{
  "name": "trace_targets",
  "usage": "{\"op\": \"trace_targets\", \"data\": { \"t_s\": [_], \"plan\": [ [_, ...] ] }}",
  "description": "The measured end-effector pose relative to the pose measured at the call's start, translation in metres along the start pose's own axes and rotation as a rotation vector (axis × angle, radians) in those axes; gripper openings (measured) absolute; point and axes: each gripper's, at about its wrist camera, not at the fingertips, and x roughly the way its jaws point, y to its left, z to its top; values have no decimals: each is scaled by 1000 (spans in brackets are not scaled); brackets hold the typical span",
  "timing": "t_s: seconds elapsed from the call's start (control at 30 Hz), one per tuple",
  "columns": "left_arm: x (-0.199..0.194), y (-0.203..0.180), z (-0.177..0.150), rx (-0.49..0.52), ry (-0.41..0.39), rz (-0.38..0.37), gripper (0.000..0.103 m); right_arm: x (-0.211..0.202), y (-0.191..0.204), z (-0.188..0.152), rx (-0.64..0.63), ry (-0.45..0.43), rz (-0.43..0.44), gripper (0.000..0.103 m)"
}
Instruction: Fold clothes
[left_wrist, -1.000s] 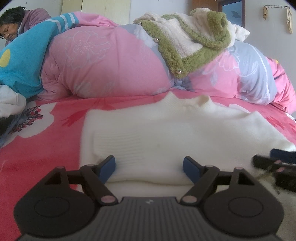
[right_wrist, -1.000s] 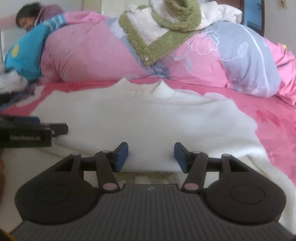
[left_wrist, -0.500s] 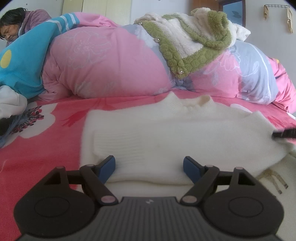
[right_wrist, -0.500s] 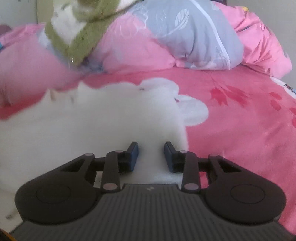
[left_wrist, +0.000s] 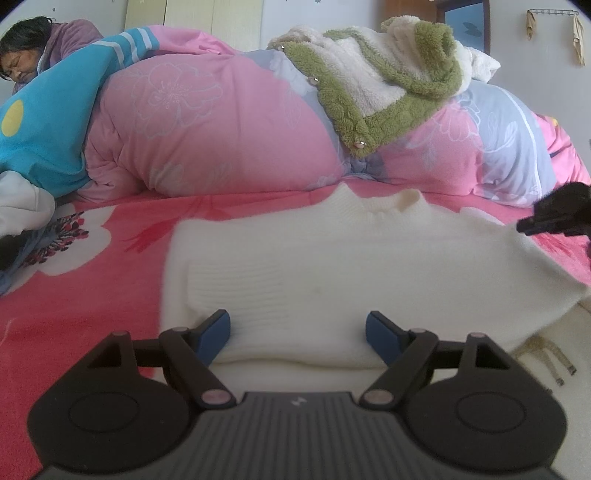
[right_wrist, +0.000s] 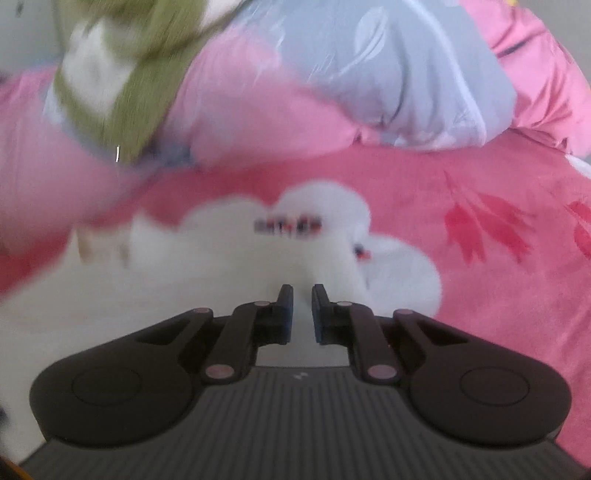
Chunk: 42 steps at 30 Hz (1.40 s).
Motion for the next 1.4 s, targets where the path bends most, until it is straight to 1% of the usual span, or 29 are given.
{"op": "trace_targets", "data": {
  "t_s": [0.03, 0.17, 0.2, 0.27, 0.3, 0.37, 0.4, 0.5, 0.6, 0.67, 0.73, 0.8, 0.87, 1.17, 1.4],
  "plan": [
    [0, 0, 0, 1, 0, 0, 82, 5, -2, 6, 15, -9, -5, 10],
    [0, 0, -1, 1, -2, -1, 82, 41, -8, 7, 39, 54, -8, 8],
    [0, 0, -1, 0, -2, -1, 82, 42, -9, 9, 57, 63, -8, 8],
    [-1, 1, -1, 0, -3, -2, 82, 29, -14, 13, 102, 50, -18, 8],
    [-1, 1, -1, 0, -3, -3, 82, 22, -17, 14, 125, 42, -24, 10],
    [-1, 1, -1, 0, -2, -3, 82, -1, -16, 11, 116, 18, -37, 11],
    [0, 1, -1, 1, -2, -3, 82, -14, -13, 7, 93, 6, -27, 11],
    [0, 1, -1, 1, -1, -3, 82, -51, -1, -14, 45, 6, 53, 11],
    [-1, 1, -1, 3, -1, -1, 82, -79, 25, -48, -33, 19, 135, 11],
    [-1, 1, -1, 4, 0, 0, 82, -87, 44, -71, -94, 38, 166, 11],
    [-1, 0, -1, 6, 0, 2, 82, -86, 61, -99, -203, 12, 129, 11],
    [-1, 0, 0, 8, 0, 3, 82, -83, 72, -119, -294, -57, 83, 12],
    [-1, 0, 0, 7, 1, 3, 82, -84, 80, -122, -336, -73, 49, 12],
    [-1, -1, 0, 10, 0, 7, 82, -83, 81, -125, -348, -103, 36, 12],
    [0, -2, -1, 12, -2, 9, 83, -83, 77, -125, -326, -107, 52, 12]
  ]
}}
